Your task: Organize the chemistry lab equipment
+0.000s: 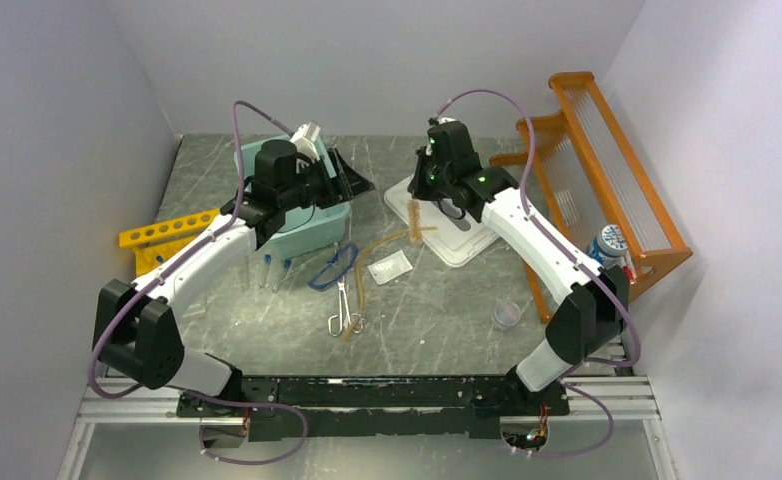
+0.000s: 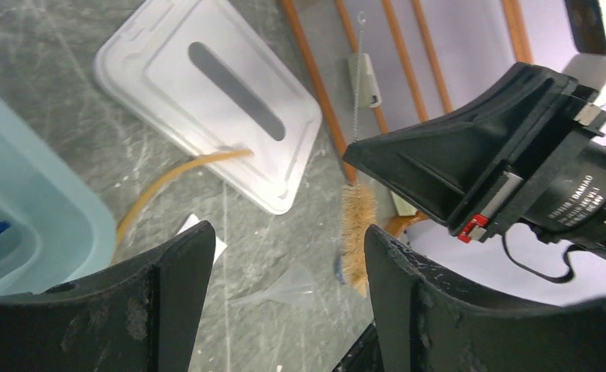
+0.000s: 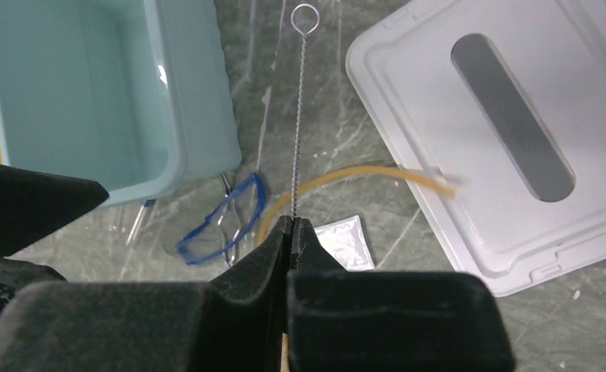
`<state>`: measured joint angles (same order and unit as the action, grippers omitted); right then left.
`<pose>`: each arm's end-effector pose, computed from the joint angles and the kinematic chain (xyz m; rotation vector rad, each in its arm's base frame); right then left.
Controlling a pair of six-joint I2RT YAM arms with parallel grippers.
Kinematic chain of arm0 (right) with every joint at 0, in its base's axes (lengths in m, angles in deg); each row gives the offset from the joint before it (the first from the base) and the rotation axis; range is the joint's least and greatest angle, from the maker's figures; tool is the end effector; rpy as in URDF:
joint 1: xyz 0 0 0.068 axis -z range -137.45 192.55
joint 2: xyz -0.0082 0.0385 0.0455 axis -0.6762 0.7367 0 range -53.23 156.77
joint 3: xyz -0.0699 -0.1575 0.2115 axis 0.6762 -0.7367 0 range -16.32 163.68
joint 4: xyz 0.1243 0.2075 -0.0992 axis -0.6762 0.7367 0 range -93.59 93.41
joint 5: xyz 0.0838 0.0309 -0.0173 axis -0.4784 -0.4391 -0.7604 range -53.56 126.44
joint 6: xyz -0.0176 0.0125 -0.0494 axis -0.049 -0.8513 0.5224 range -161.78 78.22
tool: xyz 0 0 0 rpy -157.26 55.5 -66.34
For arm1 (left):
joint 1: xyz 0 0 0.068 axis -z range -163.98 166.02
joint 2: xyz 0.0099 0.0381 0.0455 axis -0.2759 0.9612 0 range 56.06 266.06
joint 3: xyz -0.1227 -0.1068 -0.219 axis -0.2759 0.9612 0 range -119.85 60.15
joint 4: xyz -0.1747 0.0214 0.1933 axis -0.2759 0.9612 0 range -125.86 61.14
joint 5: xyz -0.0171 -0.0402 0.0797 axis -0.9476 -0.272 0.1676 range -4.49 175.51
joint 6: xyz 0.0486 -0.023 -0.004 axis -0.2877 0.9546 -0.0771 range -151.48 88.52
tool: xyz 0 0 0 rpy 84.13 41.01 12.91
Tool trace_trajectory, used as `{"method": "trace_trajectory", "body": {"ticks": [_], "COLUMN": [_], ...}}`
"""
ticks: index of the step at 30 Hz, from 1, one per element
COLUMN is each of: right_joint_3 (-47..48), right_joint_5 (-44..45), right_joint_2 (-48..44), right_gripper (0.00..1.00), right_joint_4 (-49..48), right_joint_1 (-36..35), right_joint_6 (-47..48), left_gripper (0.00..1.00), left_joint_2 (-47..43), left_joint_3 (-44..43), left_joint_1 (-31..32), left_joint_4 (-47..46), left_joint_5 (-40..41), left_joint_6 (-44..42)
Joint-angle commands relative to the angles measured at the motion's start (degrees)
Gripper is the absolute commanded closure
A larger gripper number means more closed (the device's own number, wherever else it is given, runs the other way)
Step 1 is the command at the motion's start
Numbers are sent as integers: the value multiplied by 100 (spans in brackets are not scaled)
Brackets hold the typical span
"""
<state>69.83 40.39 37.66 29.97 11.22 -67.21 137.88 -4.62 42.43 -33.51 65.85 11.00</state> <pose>0.3081 0.1847 0.3491 -0.0790 2.2761 0.4554 0.2953 -0.1601 0.3246 -0.0373 2.0581 -1.1102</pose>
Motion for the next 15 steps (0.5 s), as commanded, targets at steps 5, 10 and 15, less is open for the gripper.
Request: {"method": "trace_trajectory", "body": {"ticks": [5, 10, 15], "right_joint_3": [202, -52, -107], "right_joint_5": [-2161, -3533, -4008], "right_joint_2": [-222, -336, -295], "right_gripper": [100, 100, 100], "right_joint_4": [-1044, -1689, -1833], "right_joint_1": [111, 113, 112], "right_joint_6": [169, 101, 138], "left_gripper": [25, 27, 42], "left_joint_2": [197, 212, 118], "left_joint_3": [-232, -167, -115], "left_joint_1": [18, 14, 13], "left_joint_4": [-1582, -1863, -1899], "left_joint_5": [-1104, -1141, -786], "left_joint_6": [672, 835, 773]}}
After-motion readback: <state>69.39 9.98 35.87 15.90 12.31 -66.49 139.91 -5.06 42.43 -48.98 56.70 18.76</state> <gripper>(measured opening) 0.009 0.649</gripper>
